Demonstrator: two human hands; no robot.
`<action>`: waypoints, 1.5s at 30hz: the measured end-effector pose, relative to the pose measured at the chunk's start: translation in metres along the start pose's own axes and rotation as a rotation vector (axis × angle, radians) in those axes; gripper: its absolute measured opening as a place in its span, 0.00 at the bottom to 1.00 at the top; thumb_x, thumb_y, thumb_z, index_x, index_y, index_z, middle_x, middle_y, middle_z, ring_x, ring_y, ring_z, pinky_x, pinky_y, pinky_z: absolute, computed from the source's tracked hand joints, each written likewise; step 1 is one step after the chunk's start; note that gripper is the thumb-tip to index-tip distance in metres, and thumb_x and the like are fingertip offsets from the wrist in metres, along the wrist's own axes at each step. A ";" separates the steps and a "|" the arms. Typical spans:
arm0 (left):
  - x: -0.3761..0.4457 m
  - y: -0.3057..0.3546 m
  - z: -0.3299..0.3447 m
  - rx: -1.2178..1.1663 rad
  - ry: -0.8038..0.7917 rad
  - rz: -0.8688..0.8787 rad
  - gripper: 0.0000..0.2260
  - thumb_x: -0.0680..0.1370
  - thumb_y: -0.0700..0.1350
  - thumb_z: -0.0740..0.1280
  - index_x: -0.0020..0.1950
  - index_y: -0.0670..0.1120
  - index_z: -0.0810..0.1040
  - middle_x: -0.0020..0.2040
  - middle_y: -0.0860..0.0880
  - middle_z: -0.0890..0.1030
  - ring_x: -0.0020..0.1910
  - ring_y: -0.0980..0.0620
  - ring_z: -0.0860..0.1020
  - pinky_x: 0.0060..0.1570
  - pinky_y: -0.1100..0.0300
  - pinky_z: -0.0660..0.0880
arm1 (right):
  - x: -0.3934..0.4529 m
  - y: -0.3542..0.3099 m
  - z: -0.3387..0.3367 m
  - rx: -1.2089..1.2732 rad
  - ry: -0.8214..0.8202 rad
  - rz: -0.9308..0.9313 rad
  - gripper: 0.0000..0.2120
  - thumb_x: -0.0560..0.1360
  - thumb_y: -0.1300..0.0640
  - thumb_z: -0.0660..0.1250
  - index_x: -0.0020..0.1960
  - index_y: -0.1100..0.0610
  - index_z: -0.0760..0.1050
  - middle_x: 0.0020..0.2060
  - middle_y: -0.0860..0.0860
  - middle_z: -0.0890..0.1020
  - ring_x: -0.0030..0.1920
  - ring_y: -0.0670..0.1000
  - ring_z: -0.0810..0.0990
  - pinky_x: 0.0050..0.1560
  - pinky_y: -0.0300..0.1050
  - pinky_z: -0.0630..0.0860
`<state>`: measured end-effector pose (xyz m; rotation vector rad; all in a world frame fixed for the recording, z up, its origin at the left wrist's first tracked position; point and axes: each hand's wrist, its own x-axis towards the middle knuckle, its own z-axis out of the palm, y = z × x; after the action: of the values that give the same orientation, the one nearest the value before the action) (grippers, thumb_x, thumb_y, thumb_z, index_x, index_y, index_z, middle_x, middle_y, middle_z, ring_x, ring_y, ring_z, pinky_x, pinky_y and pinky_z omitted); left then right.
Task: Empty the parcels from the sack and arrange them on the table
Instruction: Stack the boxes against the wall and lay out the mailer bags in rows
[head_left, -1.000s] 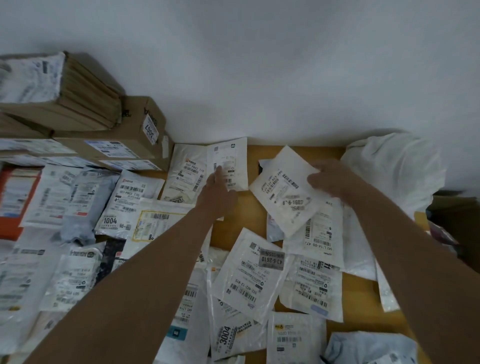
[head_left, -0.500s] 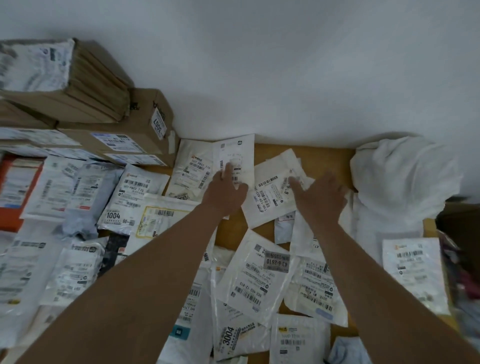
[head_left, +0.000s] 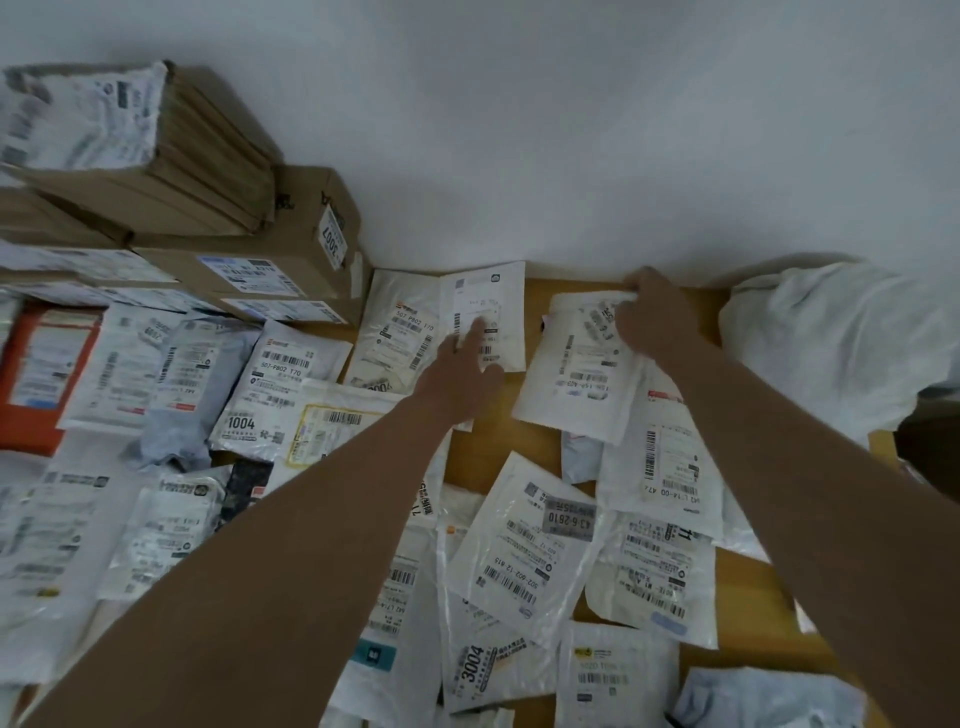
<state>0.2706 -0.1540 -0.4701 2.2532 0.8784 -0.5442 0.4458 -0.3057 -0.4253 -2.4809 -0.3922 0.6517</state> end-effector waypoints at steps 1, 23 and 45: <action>0.000 -0.002 0.000 0.002 -0.009 0.000 0.31 0.80 0.55 0.55 0.79 0.58 0.43 0.80 0.43 0.51 0.77 0.39 0.56 0.73 0.42 0.58 | 0.008 -0.006 0.002 -0.028 -0.041 -0.045 0.18 0.77 0.66 0.59 0.67 0.59 0.69 0.60 0.56 0.74 0.57 0.56 0.75 0.55 0.49 0.75; 0.005 0.007 0.003 0.143 0.000 -0.094 0.32 0.75 0.50 0.63 0.77 0.59 0.54 0.77 0.42 0.56 0.69 0.38 0.68 0.67 0.46 0.67 | -0.124 0.065 0.077 -0.503 0.005 -0.031 0.47 0.68 0.27 0.62 0.75 0.57 0.57 0.77 0.60 0.53 0.77 0.64 0.46 0.72 0.67 0.52; 0.012 0.011 0.027 0.225 0.070 -0.096 0.48 0.67 0.71 0.69 0.78 0.56 0.50 0.78 0.37 0.51 0.73 0.34 0.61 0.67 0.41 0.67 | -0.102 0.067 0.063 0.209 0.395 0.155 0.28 0.67 0.48 0.74 0.59 0.64 0.71 0.59 0.59 0.73 0.61 0.62 0.72 0.62 0.54 0.69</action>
<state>0.2831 -0.1742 -0.4914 2.4544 1.0084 -0.6384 0.3363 -0.3739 -0.4722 -2.3770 0.0188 0.2329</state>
